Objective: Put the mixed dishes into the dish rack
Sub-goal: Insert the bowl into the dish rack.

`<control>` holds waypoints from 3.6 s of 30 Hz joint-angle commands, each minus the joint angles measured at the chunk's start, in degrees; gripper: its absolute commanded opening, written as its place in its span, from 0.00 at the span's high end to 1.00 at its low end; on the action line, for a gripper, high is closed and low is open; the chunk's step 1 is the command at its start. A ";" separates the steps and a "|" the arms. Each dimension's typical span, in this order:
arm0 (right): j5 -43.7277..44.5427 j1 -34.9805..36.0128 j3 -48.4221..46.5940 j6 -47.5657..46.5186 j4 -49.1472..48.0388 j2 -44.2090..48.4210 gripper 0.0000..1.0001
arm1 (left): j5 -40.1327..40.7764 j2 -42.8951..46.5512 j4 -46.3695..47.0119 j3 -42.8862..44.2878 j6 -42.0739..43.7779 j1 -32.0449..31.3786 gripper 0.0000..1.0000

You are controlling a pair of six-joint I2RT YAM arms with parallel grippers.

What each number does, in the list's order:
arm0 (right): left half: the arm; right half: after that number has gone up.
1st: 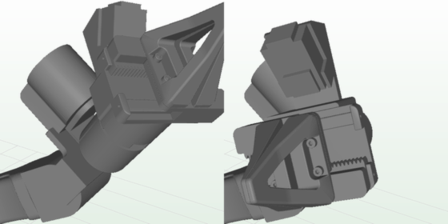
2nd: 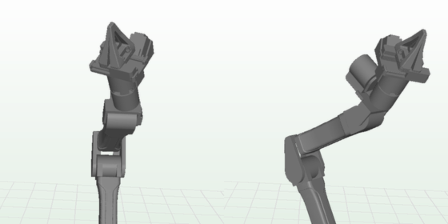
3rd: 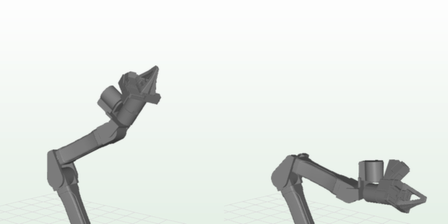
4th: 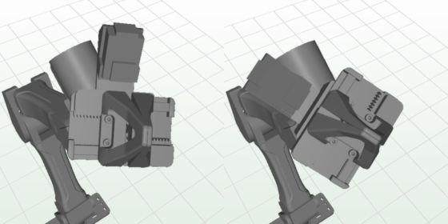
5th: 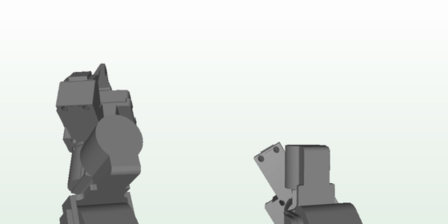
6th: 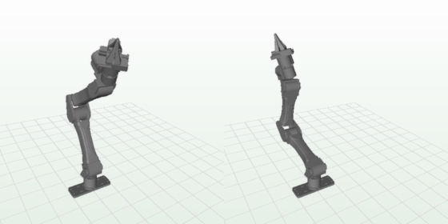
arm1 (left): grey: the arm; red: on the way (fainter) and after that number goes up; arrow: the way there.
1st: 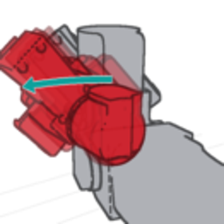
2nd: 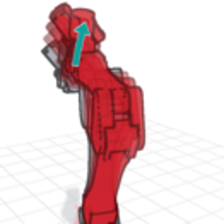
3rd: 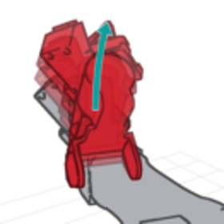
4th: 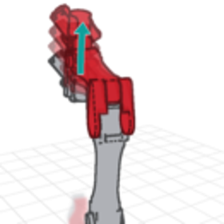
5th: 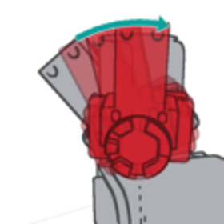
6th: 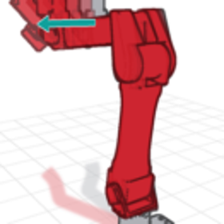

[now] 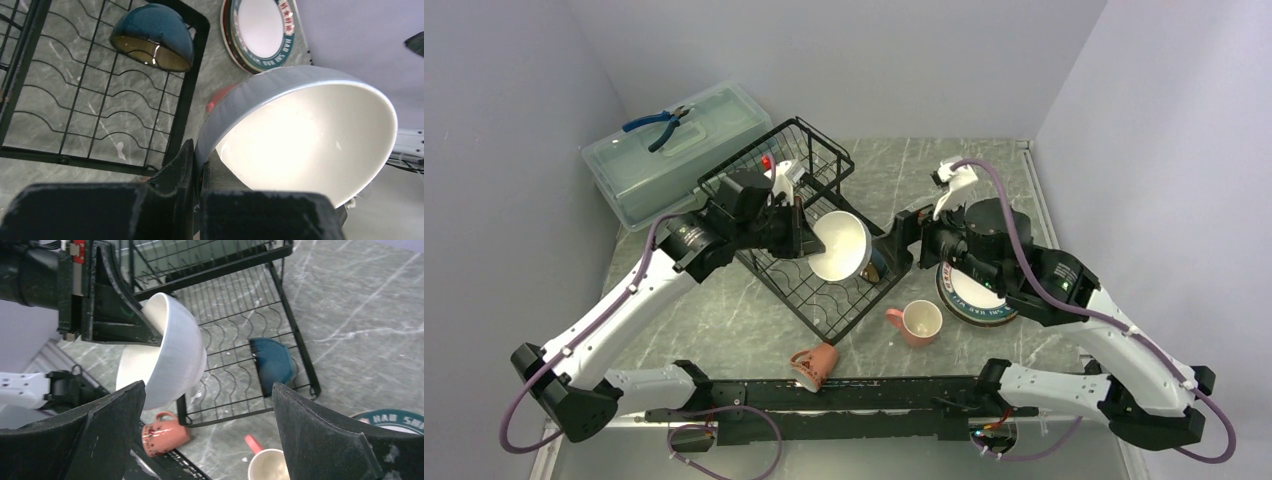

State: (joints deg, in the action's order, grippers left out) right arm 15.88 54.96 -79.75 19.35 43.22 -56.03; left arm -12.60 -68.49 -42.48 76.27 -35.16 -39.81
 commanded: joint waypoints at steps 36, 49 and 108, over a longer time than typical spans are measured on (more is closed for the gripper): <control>-36.66 -5.21 18.97 26.76 -39.14 7.02 0.00 | -5.67 18.00 23.07 -12.17 -13.13 0.26 1.00; -37.40 -5.30 18.30 28.17 -41.04 4.59 0.00 | -5.25 17.67 23.06 -12.30 -12.66 0.26 1.00; -27.13 -6.29 11.25 20.61 -29.37 2.51 1.00 | 0.21 16.26 14.94 -12.22 -8.56 0.31 0.47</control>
State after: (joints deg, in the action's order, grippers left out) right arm -12.40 49.25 -64.23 41.34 17.67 -53.80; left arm -14.50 -52.40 -26.70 62.78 -45.15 -39.24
